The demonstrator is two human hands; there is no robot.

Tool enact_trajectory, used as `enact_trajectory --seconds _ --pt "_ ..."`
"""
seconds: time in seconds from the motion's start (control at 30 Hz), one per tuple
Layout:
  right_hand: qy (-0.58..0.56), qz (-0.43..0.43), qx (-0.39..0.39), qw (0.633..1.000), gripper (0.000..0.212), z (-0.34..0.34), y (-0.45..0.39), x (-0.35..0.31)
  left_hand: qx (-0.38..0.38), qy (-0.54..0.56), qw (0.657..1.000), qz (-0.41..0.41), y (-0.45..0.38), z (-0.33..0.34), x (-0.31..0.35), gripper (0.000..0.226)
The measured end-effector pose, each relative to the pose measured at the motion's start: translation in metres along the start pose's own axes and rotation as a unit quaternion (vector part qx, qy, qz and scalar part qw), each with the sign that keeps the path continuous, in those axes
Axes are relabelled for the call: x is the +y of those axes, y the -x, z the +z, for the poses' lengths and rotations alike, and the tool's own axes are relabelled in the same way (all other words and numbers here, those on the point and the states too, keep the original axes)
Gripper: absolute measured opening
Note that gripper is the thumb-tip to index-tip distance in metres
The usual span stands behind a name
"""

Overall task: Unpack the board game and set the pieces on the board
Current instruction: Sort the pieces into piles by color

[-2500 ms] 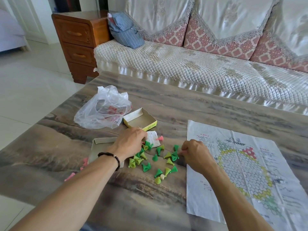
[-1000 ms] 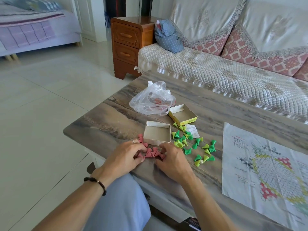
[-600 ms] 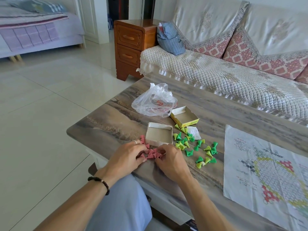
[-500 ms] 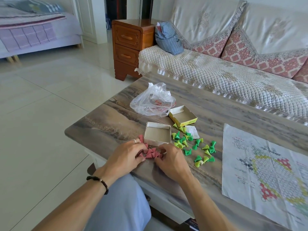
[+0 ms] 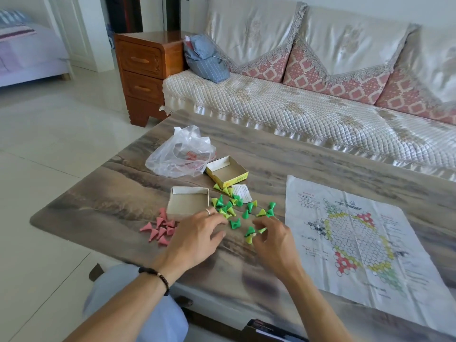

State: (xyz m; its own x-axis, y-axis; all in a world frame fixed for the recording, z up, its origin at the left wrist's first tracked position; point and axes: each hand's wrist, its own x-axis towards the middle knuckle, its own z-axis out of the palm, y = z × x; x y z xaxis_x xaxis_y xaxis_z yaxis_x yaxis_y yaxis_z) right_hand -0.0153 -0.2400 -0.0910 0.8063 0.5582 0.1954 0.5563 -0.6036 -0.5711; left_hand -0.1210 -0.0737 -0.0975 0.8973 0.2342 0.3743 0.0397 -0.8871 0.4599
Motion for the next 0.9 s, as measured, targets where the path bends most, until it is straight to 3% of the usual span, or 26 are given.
enact_trajectory --seconds 0.07,0.17,0.33,0.47,0.67,0.8,0.9 --pt "0.011 0.041 0.01 0.999 0.037 -0.013 0.0 0.021 -0.026 -0.017 1.0 0.004 -0.013 0.012 0.011 0.033" --pt "0.054 0.03 -0.015 0.998 0.04 -0.022 -0.002 0.039 -0.054 -0.062 0.996 0.018 -0.032 0.026 0.02 0.043" --pt "0.1 -0.006 -0.057 0.993 0.031 -0.016 -0.016 0.044 -0.115 -0.145 0.982 0.028 -0.05 0.038 0.025 0.027" --pt "0.121 -0.02 -0.068 0.99 0.016 -0.013 -0.023 0.048 -0.134 -0.139 0.981 0.027 -0.054 0.041 0.022 0.022" --pt "0.106 -0.029 -0.061 0.992 0.003 -0.013 -0.02 0.053 -0.205 -0.106 0.97 0.071 -0.06 0.038 0.017 0.057" --pt "0.112 -0.031 -0.061 0.991 0.003 -0.016 -0.016 0.055 -0.209 -0.13 0.963 0.105 -0.062 0.036 0.021 0.029" --pt "0.119 -0.036 -0.059 0.99 0.006 -0.018 -0.014 0.055 -0.201 -0.147 0.963 0.101 -0.059 0.037 0.02 0.022"
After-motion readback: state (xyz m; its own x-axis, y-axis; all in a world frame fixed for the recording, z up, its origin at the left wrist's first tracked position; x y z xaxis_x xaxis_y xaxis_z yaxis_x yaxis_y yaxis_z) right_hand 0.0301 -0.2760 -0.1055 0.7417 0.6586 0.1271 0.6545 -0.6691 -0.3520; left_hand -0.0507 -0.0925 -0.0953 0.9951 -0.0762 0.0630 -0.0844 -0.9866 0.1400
